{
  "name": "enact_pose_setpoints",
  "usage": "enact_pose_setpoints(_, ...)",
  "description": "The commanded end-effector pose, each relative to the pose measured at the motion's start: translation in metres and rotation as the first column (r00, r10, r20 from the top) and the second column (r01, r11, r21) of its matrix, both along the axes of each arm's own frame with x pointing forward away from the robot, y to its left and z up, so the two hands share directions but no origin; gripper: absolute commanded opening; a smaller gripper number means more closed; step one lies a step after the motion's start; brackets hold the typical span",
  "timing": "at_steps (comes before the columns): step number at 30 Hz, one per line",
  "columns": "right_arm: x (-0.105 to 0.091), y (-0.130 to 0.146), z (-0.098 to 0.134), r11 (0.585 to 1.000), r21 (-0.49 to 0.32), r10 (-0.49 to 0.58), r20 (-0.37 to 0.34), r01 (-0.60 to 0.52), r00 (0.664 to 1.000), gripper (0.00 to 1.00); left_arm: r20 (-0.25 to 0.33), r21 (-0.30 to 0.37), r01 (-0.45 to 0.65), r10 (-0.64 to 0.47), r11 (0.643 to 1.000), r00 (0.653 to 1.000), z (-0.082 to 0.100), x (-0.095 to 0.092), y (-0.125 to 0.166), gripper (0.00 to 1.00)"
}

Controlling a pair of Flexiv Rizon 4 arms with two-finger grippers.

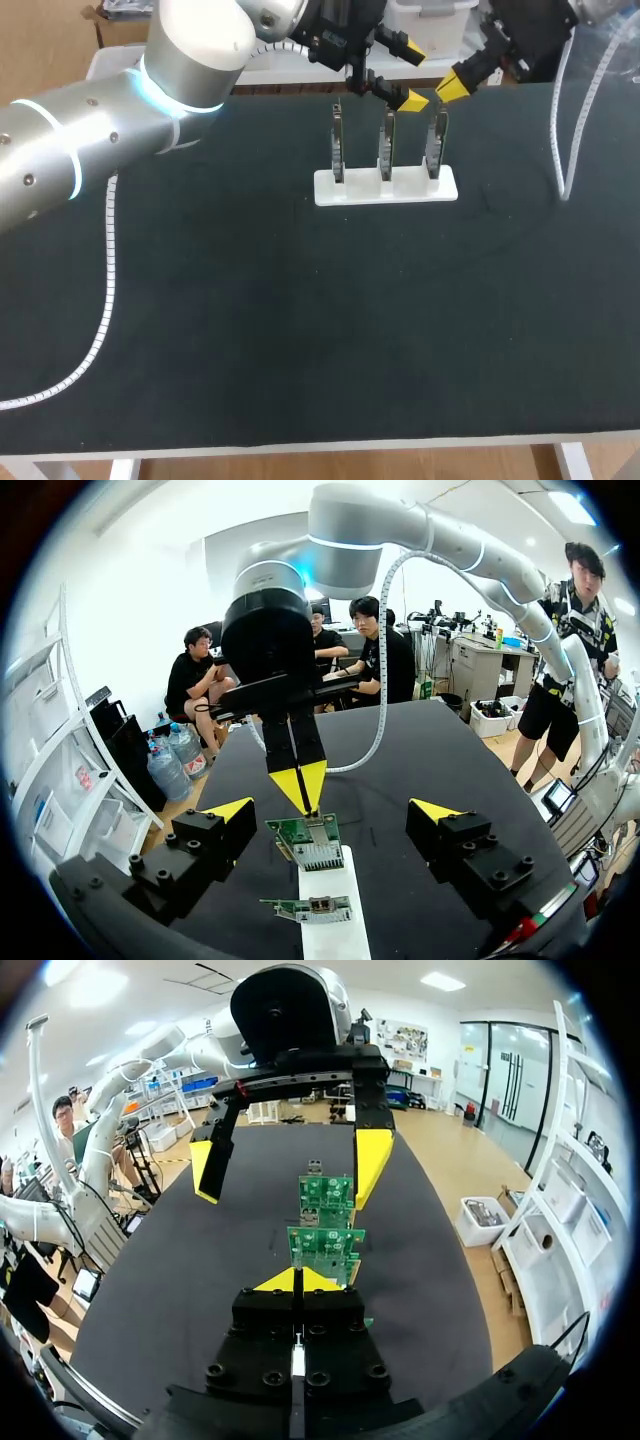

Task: Pick up the optical module with the left hand, and insert it into the network port with the right hand.

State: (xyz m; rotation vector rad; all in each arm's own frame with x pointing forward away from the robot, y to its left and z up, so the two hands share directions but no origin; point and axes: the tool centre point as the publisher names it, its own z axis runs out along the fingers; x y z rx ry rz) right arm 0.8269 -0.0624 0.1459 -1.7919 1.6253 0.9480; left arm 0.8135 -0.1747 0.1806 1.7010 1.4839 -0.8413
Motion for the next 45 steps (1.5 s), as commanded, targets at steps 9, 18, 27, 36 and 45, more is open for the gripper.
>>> enact_pose_setpoints(9,0.007,0.001,-0.006,0.997,0.011,0.078,-0.070,-0.078,0.994,0.00,-0.001,0.004,0.000,0.000,1.000,1.000,0.001,0.000,0.000,1.00)
enact_pose_setpoints(18,0.006,0.002,-0.012,0.997,0.022,0.077,-0.085,-0.075,0.993,0.00,-0.001,0.004,0.000,0.000,1.000,1.000,0.001,0.000,0.000,1.00)
enact_pose_setpoints(27,0.005,0.000,-0.013,0.997,0.028,0.072,-0.087,-0.070,0.994,0.00,-0.001,0.004,0.000,0.000,1.000,1.000,0.001,0.000,0.000,1.00)
enact_pose_setpoints(36,0.004,-0.005,0.019,0.998,0.028,0.063,-0.007,-0.063,0.998,0.00,-0.001,0.004,0.000,0.000,1.000,1.000,0.001,0.000,0.000,1.00)
enact_pose_setpoints(45,-0.001,-0.011,0.030,0.999,0.012,0.050,0.020,-0.050,0.999,0.24,-0.001,0.004,0.000,0.000,1.000,1.000,0.001,0.000,0.000,1.00)
